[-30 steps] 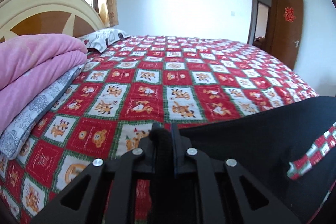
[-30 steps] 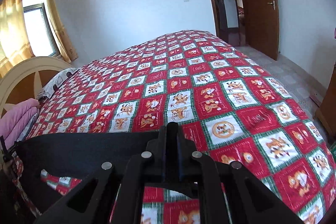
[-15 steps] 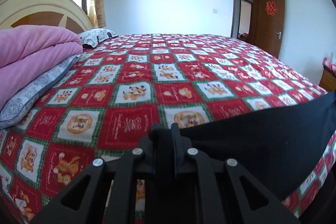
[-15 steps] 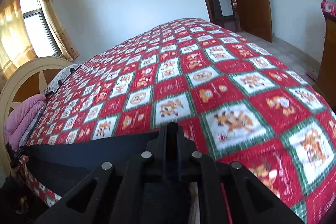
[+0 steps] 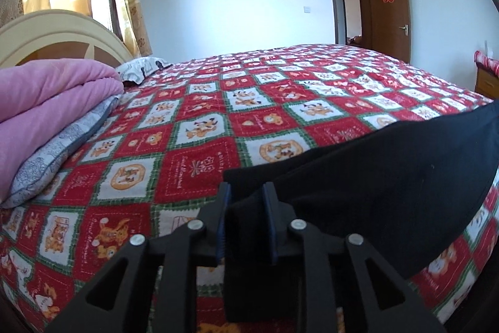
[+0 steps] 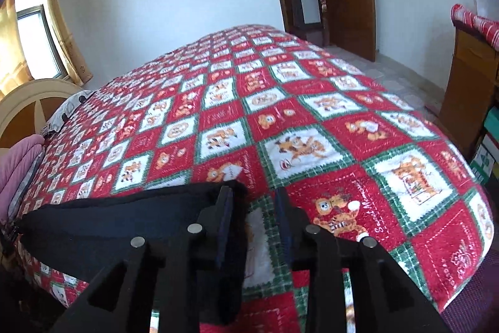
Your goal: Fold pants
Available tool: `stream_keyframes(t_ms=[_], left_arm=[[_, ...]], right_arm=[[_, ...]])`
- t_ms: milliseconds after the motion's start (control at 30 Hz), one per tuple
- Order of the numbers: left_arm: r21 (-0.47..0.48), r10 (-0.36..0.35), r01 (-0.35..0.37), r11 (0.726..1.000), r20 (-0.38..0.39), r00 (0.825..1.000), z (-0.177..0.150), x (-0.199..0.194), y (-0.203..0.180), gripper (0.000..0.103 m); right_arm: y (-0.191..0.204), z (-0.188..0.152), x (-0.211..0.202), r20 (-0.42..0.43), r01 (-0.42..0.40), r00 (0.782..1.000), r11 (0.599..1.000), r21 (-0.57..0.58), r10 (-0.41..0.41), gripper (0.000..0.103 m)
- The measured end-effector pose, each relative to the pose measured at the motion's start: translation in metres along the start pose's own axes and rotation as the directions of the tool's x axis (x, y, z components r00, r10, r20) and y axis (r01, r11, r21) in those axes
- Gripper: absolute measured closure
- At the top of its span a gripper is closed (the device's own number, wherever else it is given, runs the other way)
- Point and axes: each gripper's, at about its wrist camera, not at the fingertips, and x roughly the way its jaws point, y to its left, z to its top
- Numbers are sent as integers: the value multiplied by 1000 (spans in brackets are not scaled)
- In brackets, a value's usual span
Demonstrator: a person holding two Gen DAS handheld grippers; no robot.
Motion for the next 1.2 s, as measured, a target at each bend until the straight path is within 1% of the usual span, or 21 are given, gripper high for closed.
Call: stream_keyframes(t_ms=[100, 133, 167, 267, 300, 333, 367, 433, 500, 633, 733, 767, 833, 867, 900, 933, 1000, 1033, 1067, 1167, 1200], left_arm=[[-11, 4, -4, 1000, 11, 1000, -1, -5, 5, 71], [-10, 15, -14, 1000, 13, 1000, -2, -6, 6, 68], [-16, 25, -25, 1000, 12, 1000, -2, -8, 10, 67], [-51, 49, -48, 998, 11, 999, -5, -11, 21, 67], [-57, 56, -55, 997, 11, 998, -7, -12, 23, 67], [-65, 79, -79, 995, 0, 997, -10, -12, 28, 65], [-78, 119, -121, 990, -27, 992, -13, -10, 33, 65], [-120, 130, -135, 984, -44, 990, -19, -11, 43, 65], [-156, 134, -140, 978, -51, 990, -24, -14, 50, 65], [-192, 123, -131, 973, -51, 991, -27, -27, 53, 65], [-245, 68, -77, 966, -45, 997, -24, -38, 54, 64], [-257, 55, -62, 964, -35, 998, -23, -42, 54, 61], [-276, 38, -40, 960, -13, 999, -20, -48, 50, 53], [-283, 29, -30, 959, -9, 1000, -19, -47, 48, 52], [-289, 10, -11, 957, -6, 1000, -18, -46, 45, 52], [-290, -5, 3, 957, -4, 1000, -17, -44, 42, 52], [-288, -25, 22, 958, -7, 1000, -15, -41, 37, 52], [-289, -33, 30, 957, -4, 999, -15, -40, 35, 52], [-292, -40, 38, 956, -1, 999, -14, -39, 34, 52], [-295, -45, 43, 955, 0, 999, -15, -37, 31, 52], [-296, -45, 42, 954, -1, 999, -16, -37, 31, 52]], right_arm=[[22, 4, -17, 50, -23, 998, 999, -23, 25, 73], [37, 7, -21, 54, -54, 997, 997, -49, 56, 73], [56, 10, -25, 59, -81, 994, 992, -96, 87, 72], [111, 16, -33, 71, -114, 988, 965, -238, 134, 60], [133, 17, -34, 66, -132, 985, 949, -286, 157, 59], [148, 17, -34, 55, -158, 981, 936, -314, 184, 59], [162, 17, -33, 42, -185, 976, 922, -339, 211, 59], [195, 16, -22, 4, -250, 963, 893, -373, 270, 59], [223, 12, -5, -45, -299, 951, 868, -398, 307, 58], [285, -3, 36, -146, -364, 931, 815, -451, 335, 58], [335, -19, 64, -225, -422, 907, 758, -497, 356, 58], [350, -24, 73, -245, -434, 901, 740, -514, 358, 58], [371, -33, 90, -278, -461, 888, 720, -520, 368, 58], [378, -37, 97, -289, -467, 884, 716, -519, 367, 58], [386, -41, 106, -297, -463, 886, 716, -522, 356, 58], [393, -48, 119, -325, -468, 882, 717, -517, 341, 58], [402, -62, 138, -404, -500, 857, 706, -502, 320, 58], [404, -70, 143, -418, -505, 853, 697, -510, 312, 58], [405, -77, 145, -441, -515, 845, 684, -516, 304, 58], [400, -90, 145, -508, -559, 809, 655, -508, 296, 58], [397, -94, 142, -532, -580, 792, 642, -501, 300, 58]])
